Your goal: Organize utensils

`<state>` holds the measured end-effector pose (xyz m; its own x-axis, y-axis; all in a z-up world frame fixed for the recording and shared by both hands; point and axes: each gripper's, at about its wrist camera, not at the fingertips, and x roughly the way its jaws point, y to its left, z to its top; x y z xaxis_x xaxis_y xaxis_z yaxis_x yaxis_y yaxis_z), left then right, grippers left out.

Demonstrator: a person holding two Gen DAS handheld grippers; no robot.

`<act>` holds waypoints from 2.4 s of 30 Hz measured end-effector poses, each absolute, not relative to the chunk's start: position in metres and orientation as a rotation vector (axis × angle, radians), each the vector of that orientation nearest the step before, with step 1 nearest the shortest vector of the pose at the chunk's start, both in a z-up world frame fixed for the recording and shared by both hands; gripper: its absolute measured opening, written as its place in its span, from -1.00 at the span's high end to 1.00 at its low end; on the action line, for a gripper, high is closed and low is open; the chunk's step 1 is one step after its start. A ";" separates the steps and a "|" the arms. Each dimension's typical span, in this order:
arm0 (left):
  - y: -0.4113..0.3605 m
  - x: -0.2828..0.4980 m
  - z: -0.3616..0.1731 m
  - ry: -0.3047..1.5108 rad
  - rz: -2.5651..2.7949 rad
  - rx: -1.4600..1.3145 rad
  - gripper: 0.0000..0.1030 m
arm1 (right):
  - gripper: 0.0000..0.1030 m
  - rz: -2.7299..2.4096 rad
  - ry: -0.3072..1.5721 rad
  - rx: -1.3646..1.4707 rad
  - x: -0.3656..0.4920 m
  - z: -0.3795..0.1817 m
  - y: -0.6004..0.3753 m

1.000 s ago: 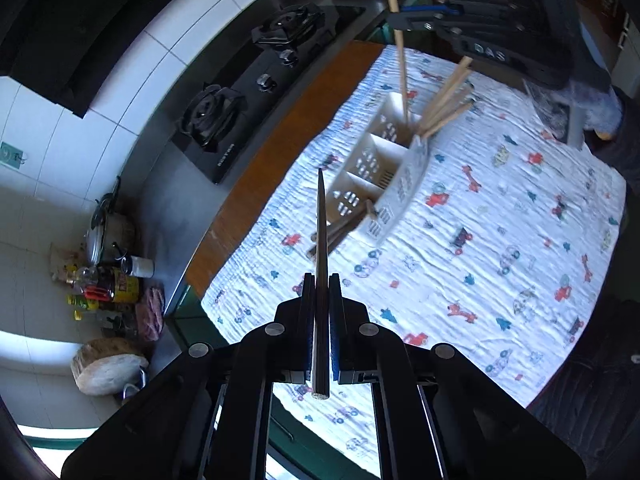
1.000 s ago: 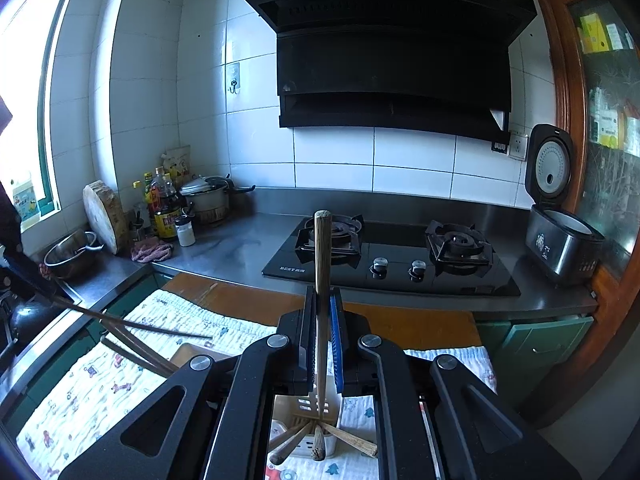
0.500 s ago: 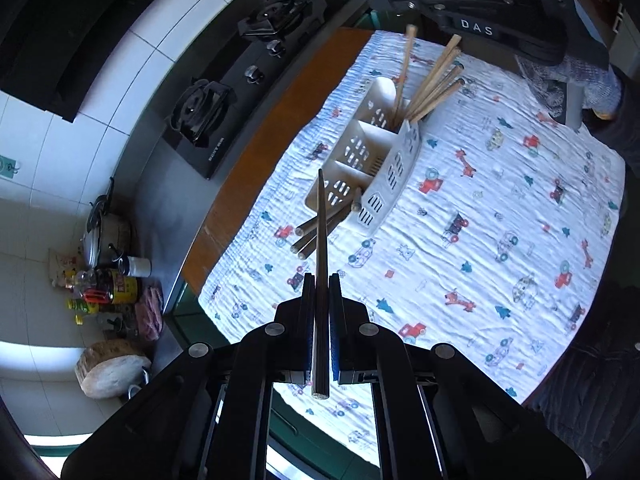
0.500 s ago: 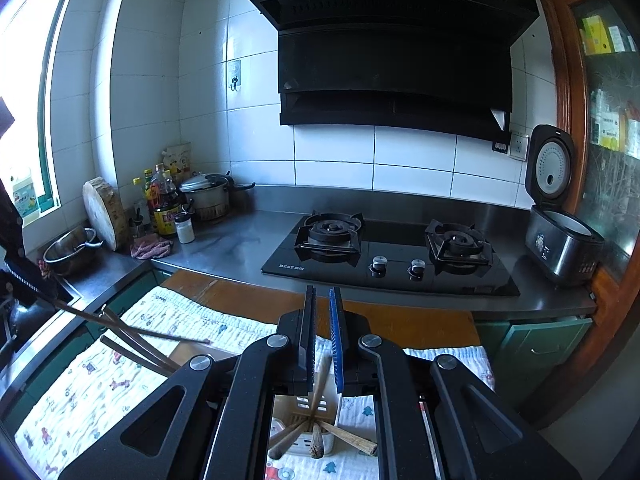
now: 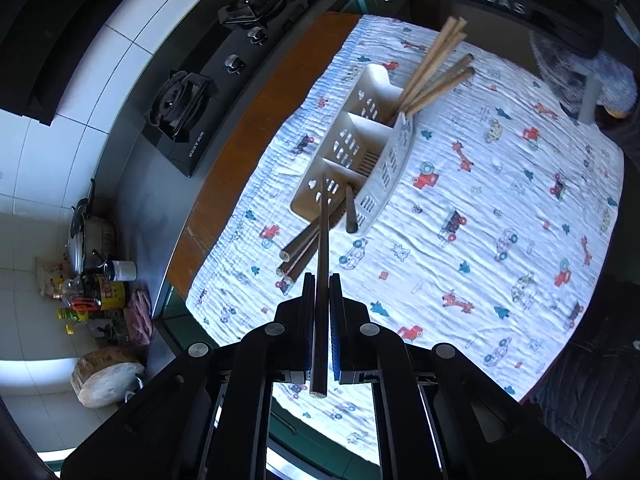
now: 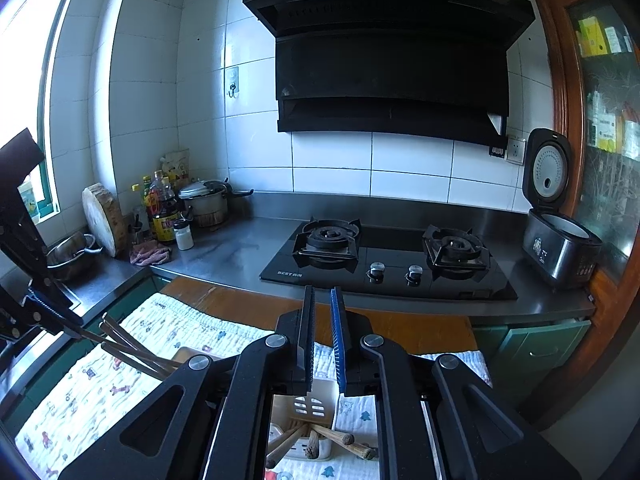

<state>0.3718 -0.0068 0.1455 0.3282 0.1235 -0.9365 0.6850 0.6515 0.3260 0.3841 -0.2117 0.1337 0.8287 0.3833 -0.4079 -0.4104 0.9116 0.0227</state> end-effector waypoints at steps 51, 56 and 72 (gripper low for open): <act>0.019 0.161 0.067 0.576 -0.197 0.066 -0.82 | -0.85 0.336 0.491 -0.080 0.172 0.057 -0.221; 0.022 0.142 0.056 0.558 -0.176 0.003 -0.86 | -0.86 0.328 0.502 -0.085 0.157 0.047 -0.221; 0.027 0.117 0.027 0.562 -0.125 -0.049 -0.86 | -0.86 0.316 0.529 -0.078 0.129 0.028 -0.223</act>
<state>0.1166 0.0268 0.0275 0.8389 -0.1313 -0.5282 0.1042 0.9913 -0.0808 0.1291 -0.2232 0.0282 0.8163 0.2764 -0.5072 -0.3163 0.9486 0.0079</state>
